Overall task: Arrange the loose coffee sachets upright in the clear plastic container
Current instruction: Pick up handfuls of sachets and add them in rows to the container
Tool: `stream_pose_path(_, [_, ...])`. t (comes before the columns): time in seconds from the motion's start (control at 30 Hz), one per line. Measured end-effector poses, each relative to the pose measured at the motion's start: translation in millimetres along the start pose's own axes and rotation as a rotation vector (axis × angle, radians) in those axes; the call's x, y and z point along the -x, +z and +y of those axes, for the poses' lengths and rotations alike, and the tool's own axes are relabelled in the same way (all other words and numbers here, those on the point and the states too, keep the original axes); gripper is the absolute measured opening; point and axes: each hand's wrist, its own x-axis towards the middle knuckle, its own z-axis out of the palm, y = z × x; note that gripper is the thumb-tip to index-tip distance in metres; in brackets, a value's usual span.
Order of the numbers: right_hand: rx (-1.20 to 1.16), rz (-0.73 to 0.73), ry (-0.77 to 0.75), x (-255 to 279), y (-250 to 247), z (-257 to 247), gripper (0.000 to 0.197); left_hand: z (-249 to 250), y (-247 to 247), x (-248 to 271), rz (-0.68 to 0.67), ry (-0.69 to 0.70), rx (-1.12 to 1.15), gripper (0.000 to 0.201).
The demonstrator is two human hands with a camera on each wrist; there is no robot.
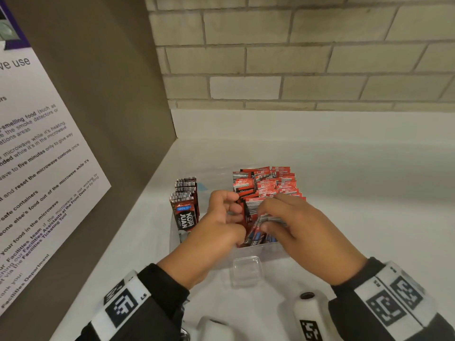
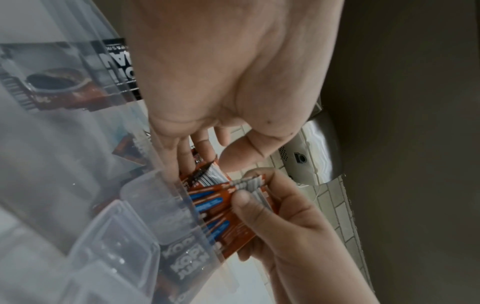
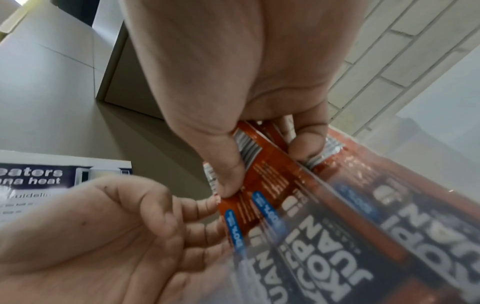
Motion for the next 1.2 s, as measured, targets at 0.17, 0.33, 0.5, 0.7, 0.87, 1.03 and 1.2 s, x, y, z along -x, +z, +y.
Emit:
stream_pose_path(0.17, [-0.135, 0.109, -0.002, -1.7, -25.4, 1.9, 0.007, 0.9, -0.3, -2.1, 0.021, -0.034, -0.023, 0.058])
stream_pose_path(0.33, [-0.196, 0.221, 0.039, 0.6, -55.4, 0.5, 0.011, 0.7, 2.8, -5.1, -0.006, -0.093, 0.089, 0.070])
stream_pose_path(0.5, [-0.194, 0.297, 0.080, 6.8, -75.0, -1.5, 0.004, 5.8, 6.7, -7.9, -0.012, -0.143, 0.214, 0.075])
stream_pose_path(0.7, [-0.197, 0.282, 0.118, 10.1, -74.0, -2.0, 0.016, 11.0, 12.7, -10.5, -0.039, -0.176, 0.264, 0.078])
stream_pose_path(0.87, [-0.240, 0.269, 0.129, 6.6, -74.7, -7.2, 0.015, 11.4, 8.1, -10.1, -0.031, -0.200, 0.318, 0.091])
stream_pose_path(1.03, [-0.257, 0.268, 0.120, 1.5, -76.6, -11.4, 0.015, 7.9, 2.4, -10.3, -0.034, -0.212, 0.284, 0.089])
stream_pose_path(1.2, [-0.269, 0.265, 0.127, 3.5, -76.1, -12.3, 0.015, 11.0, 0.6, -11.7, -0.026, -0.214, 0.233, 0.090])
